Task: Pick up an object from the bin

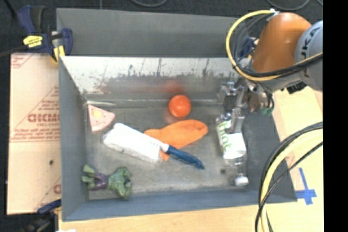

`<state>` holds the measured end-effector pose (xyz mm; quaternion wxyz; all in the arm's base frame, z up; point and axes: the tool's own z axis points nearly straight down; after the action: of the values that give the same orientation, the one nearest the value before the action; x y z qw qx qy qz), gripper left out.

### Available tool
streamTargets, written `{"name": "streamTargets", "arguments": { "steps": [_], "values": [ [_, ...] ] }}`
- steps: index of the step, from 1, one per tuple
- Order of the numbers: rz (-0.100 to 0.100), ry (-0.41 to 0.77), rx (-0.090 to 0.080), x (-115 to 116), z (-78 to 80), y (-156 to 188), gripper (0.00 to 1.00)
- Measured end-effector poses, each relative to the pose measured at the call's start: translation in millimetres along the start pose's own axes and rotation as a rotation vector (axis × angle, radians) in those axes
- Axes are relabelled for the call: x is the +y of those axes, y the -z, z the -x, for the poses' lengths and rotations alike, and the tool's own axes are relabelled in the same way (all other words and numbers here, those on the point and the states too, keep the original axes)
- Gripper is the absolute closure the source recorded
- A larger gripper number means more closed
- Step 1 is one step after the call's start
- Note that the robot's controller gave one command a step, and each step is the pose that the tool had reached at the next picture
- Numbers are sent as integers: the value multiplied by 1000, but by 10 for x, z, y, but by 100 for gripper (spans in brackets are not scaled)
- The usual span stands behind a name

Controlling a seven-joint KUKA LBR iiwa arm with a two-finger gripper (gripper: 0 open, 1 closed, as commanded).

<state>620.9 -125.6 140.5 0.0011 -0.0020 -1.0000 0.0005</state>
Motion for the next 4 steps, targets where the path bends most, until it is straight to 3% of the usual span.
{"name": "streamTargets", "arguments": {
  "steps": [1, 2, 3, 4],
  "values": [
    [-1, 2, -5, 3, 8, 46, 0],
    [-4, 147, -14, 47, 10, -156, 0],
    [4, 371, -3, 187, 35, -422, 0],
    [-2, 199, -16, 398, -101, -554, 0]
  ]
}}
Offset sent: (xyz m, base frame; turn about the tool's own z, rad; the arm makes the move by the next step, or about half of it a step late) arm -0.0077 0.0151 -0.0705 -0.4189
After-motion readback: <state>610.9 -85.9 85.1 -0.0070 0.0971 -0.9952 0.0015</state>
